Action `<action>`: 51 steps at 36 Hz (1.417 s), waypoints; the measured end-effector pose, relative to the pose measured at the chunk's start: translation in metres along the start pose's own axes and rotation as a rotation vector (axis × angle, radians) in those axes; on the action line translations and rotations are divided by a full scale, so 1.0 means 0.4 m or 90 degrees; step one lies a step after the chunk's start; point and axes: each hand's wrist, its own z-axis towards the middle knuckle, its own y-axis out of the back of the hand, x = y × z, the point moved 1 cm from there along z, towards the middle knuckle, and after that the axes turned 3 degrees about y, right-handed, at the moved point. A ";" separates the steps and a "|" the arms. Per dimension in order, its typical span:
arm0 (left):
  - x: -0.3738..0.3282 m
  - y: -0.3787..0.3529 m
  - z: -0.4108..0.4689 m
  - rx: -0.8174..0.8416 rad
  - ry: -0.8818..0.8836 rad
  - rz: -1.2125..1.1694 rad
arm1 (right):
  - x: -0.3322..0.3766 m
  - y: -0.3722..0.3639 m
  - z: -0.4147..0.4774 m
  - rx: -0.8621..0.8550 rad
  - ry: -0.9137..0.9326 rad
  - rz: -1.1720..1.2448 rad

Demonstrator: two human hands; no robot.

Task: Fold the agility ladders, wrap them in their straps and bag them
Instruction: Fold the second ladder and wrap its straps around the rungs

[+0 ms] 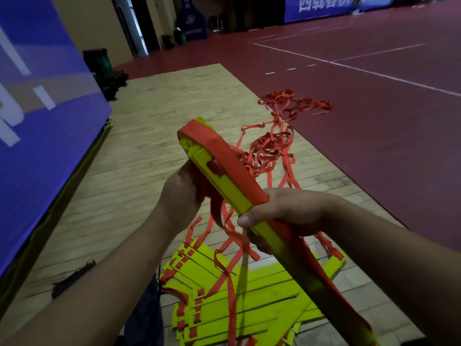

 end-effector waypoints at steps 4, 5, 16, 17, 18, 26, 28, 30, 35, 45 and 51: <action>-0.062 -0.046 -0.009 0.081 -0.076 -0.064 | -0.003 0.004 -0.002 -0.005 0.012 0.010; -0.062 -0.052 -0.005 0.116 -0.082 -0.079 | -0.004 0.005 -0.004 -0.008 0.012 0.013; -0.060 -0.049 -0.014 0.215 -0.032 0.018 | -0.024 0.011 0.015 -0.236 -0.011 -0.091; -0.061 -0.058 -0.017 0.159 -0.013 0.063 | -0.030 0.009 0.025 -0.277 -0.016 -0.142; -0.060 -0.066 -0.018 0.109 0.007 0.120 | -0.039 0.006 0.037 -0.318 -0.020 -0.199; -0.038 -0.080 -0.026 -0.065 0.157 0.062 | -0.089 -0.029 0.101 -0.559 -0.039 -0.660; -0.032 -0.079 -0.024 -0.102 0.134 0.037 | -0.086 -0.031 0.105 -0.550 -0.033 -0.675; -0.028 -0.076 -0.022 -0.126 0.103 0.035 | -0.078 -0.025 0.105 -0.519 -0.015 -0.642; -0.040 -0.060 -0.014 -0.143 0.034 -0.004 | -0.042 0.005 0.087 -0.378 0.034 -0.481; -0.052 -0.048 0.006 0.024 0.002 -0.158 | -0.005 0.041 0.035 -0.166 0.030 -0.083; -0.055 -0.044 0.009 0.103 -0.013 -0.159 | -0.027 0.027 0.047 0.149 -0.046 0.121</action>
